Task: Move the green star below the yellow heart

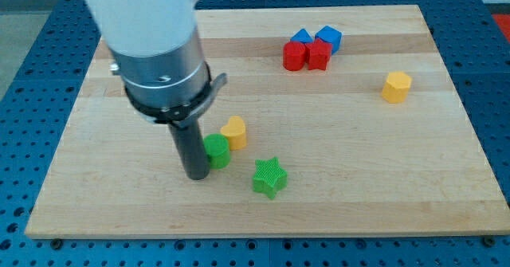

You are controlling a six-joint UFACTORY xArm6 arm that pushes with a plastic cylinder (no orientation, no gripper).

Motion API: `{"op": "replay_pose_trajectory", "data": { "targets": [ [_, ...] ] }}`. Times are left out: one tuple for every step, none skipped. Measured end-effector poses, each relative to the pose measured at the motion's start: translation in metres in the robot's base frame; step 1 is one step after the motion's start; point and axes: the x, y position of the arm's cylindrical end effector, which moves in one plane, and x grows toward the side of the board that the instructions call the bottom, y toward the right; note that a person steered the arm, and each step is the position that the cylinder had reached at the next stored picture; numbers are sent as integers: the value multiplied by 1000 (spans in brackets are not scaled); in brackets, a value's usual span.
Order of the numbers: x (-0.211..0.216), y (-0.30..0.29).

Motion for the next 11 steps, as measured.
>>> {"op": "replay_pose_trajectory", "data": {
  "targets": [
    [13, 1],
    [47, 4],
    [57, 48],
    [57, 94],
    [57, 112],
    [46, 108],
    [26, 101],
    [11, 96],
    [-1, 95],
    [-7, 94],
    [-9, 109]
  ]
}}
